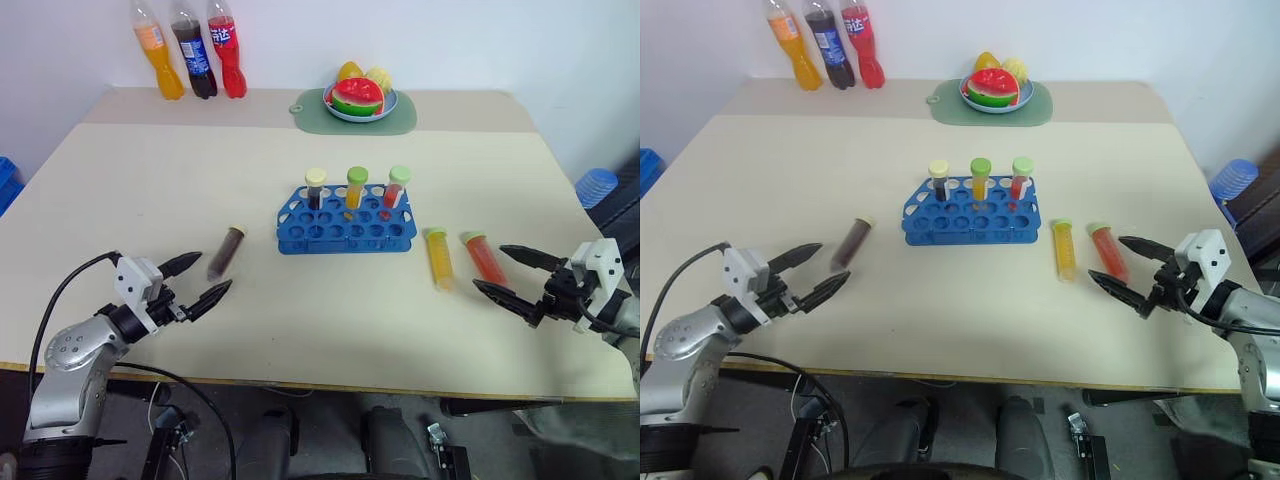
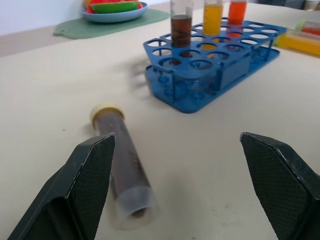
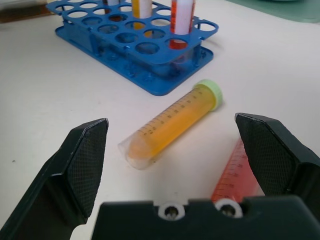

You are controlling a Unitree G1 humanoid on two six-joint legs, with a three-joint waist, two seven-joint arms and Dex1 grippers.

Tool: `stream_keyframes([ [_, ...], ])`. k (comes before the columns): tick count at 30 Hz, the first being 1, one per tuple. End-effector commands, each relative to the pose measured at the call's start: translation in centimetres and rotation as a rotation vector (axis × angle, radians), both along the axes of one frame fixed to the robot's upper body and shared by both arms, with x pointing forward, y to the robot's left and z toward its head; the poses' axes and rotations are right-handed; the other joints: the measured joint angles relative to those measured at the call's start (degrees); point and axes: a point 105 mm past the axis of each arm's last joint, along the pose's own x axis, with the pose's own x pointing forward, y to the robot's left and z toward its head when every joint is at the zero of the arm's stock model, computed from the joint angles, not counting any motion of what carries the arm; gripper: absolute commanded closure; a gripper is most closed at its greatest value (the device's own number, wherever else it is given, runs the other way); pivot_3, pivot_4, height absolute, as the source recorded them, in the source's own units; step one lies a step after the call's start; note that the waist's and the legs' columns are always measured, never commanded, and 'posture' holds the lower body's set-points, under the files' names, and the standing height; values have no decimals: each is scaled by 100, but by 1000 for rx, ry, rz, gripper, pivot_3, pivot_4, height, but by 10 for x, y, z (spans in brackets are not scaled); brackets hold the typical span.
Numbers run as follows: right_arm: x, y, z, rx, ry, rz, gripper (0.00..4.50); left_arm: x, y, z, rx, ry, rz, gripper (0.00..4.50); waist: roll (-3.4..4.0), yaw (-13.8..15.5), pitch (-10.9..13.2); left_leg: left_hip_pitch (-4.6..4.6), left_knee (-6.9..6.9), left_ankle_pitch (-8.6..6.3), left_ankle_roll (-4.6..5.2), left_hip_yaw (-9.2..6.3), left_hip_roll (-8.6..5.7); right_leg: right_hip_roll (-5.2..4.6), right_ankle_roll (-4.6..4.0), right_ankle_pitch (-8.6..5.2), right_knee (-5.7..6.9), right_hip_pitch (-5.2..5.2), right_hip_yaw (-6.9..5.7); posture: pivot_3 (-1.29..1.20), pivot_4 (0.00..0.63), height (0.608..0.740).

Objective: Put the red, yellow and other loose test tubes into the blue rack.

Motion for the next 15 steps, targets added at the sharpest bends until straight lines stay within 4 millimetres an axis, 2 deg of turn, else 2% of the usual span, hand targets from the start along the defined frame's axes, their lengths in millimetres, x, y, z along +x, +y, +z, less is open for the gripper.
stream_keyframes([
  [1, -1, 1, 12, -5, -47, 5, 0, -2, -1, 9, 7, -31, -6, 359, 0, 0, 0, 0, 0, 0, 0, 0, 0, 0, 0, 0, 0, 0, 0, 0, 150, 740],
  [12, 6, 6, 15, 19, -61, 7, 0, -1, -9, 18, -31, -50, -67, 359, 0, -4, 0, 0, 0, 0, 0, 1, 0, 0, 0, 0, 0, 0, 0, 0, 150, 740],
  [15, 17, 5, 24, -24, -122, -85, 0, -1, -19, 18, -22, -61, -99, 359, 0, 0, 0, 0, 0, 0, 0, 1, 0, 0, 0, 0, 0, 0, 0, 0, 150, 740],
])
